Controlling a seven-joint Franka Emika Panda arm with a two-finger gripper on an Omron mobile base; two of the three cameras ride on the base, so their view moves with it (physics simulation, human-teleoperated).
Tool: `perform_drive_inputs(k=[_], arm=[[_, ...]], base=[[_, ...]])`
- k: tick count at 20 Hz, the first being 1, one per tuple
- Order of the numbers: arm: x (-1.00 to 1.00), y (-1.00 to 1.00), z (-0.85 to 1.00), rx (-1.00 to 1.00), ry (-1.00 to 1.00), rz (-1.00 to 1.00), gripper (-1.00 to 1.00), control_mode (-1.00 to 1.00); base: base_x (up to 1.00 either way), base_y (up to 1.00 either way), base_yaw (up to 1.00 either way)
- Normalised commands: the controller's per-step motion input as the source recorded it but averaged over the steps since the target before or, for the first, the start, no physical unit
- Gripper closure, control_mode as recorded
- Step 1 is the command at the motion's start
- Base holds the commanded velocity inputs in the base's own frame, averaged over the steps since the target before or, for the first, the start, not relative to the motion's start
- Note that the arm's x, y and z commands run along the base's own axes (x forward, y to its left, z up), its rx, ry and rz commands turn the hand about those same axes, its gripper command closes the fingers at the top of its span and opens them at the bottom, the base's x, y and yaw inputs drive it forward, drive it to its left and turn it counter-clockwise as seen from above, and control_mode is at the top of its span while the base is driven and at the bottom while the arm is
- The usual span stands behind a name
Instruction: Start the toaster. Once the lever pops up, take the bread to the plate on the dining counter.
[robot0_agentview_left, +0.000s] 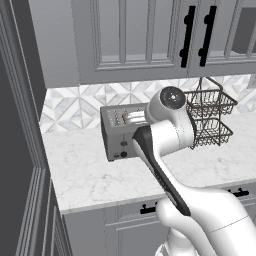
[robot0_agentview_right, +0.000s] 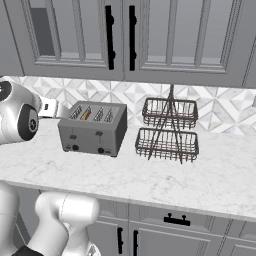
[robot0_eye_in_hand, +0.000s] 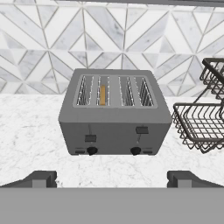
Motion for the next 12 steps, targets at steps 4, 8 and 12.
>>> perform_drive_inputs(k=[4, 8, 12], arm=[[0.0, 0.0, 0.0, 0.0, 0.0, 0.0, -1.0, -1.0], [0.0, 0.0, 0.0, 0.0, 0.0, 0.0, -1.0, -1.0], [0.0, 0.0, 0.0, 0.0, 0.0, 0.0, -1.0, -1.0]], base=[[0.0, 0.0, 0.0], [0.0, 0.0, 0.0], [0.0, 0.0, 0.0]])
